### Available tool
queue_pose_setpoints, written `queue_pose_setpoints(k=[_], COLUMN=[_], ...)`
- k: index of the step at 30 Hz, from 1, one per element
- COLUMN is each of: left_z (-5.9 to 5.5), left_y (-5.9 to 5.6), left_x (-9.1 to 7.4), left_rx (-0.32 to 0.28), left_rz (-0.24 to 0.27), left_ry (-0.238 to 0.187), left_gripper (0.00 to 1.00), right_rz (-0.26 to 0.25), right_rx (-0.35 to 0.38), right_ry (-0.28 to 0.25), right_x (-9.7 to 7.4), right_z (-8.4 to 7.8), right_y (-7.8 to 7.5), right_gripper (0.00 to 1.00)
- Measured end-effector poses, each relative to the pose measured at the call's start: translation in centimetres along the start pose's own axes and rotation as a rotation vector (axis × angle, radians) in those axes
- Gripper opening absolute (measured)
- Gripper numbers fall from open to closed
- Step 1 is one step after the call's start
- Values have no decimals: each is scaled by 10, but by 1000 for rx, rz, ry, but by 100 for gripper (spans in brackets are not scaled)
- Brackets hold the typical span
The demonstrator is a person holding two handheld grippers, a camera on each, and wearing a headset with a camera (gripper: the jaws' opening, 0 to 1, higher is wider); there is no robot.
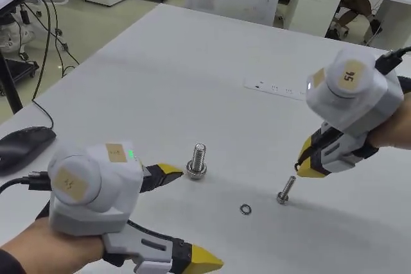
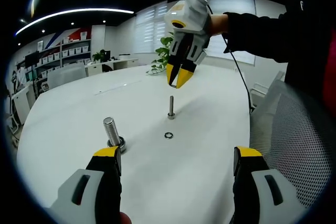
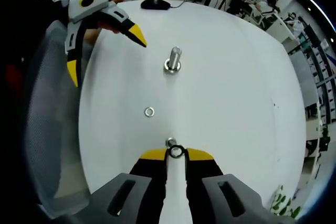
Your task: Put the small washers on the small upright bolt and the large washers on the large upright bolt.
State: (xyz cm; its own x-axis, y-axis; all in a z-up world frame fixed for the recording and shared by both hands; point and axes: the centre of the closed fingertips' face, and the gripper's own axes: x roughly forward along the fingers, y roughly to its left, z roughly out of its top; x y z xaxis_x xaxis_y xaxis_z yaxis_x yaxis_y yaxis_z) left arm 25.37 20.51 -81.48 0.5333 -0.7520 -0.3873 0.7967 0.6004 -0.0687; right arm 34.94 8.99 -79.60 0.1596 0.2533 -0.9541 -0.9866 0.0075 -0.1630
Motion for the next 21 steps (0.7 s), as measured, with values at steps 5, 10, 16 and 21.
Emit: queue_pose_setpoints(k=[5,10,16,21], left_z=[-1,-1,-1,-1], left_y=[0,0,0,-1], left_x=[0,0,0,0], left_rx=[-1,-2,-3,-3], left_rz=[0,3,4,4], left_ry=[4,5,6,7], left_gripper=[88,88,88,88], right_rz=[13,28,34,39], right_rx=[-2,0,-4,0], right_ry=[9,18,30,29], right_x=[7,13,18,20], right_z=[-2,-4,-7,-7], right_y=[0,2,4,4], right_gripper=[13,13,13,13])
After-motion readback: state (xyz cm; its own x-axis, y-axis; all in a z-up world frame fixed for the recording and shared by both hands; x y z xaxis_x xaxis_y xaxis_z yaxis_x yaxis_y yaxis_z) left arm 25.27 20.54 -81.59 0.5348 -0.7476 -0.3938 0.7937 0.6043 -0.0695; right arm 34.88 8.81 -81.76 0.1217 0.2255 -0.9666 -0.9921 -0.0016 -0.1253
